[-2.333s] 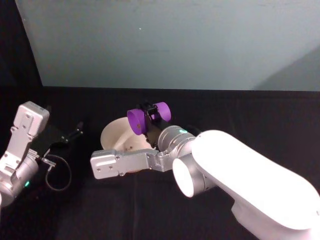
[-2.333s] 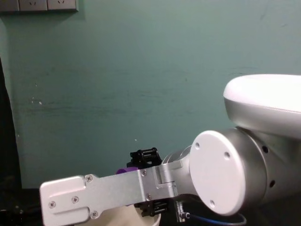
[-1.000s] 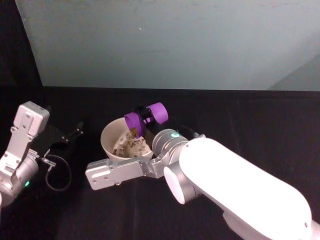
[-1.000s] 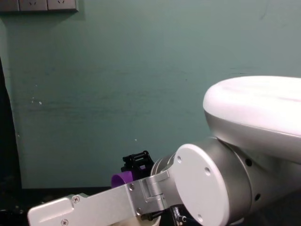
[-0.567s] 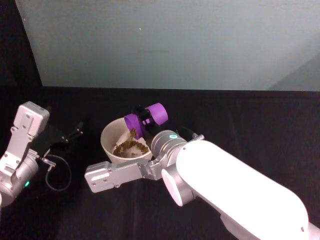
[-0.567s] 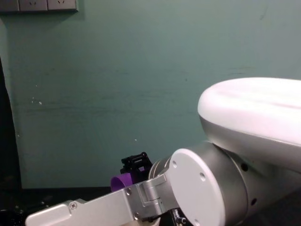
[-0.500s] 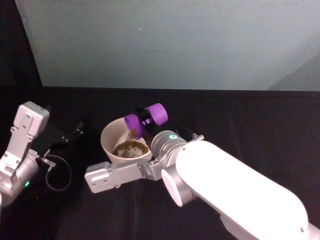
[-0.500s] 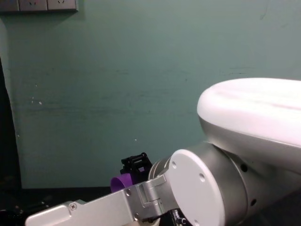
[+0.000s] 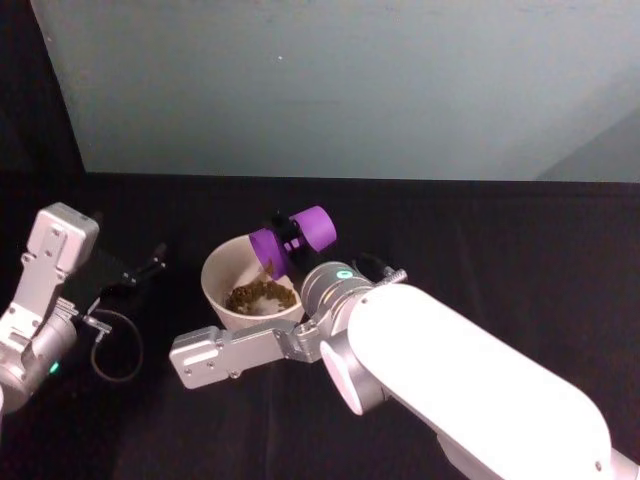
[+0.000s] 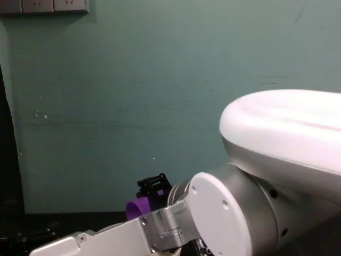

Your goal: Pick up the cup and pour the mung beans from the cup into the bowl.

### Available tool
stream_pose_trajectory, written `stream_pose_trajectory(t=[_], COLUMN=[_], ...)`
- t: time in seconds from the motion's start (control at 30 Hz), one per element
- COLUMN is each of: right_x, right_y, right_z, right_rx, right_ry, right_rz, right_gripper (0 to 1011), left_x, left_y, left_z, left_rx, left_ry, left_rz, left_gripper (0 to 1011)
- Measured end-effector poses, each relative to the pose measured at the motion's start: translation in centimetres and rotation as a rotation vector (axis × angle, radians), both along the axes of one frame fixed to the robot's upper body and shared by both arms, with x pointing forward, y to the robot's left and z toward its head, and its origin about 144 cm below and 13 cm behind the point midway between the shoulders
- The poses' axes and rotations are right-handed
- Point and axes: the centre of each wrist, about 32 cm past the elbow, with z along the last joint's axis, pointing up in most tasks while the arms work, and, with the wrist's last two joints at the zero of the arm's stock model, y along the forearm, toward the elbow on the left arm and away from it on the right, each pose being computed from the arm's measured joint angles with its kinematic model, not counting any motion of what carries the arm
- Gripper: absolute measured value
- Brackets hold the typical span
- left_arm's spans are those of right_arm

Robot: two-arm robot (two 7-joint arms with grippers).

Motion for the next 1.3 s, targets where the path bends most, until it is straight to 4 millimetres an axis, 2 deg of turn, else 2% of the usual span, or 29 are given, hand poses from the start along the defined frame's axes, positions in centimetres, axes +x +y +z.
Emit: stream_pose_trajectory(t=[1.3], right_x=[-0.56], right_y=[0.58], right_z=[-0.52], right_rx=[-0.091], right_ry=[-0.063], right_rz=[0.019], right_gripper=[723], left_x=[0.00], left_y=[0.00], left_z=[0.00], left_rx=[0.000], left_ry=[0.000], left_rz=[0.000], left_gripper=[1011])
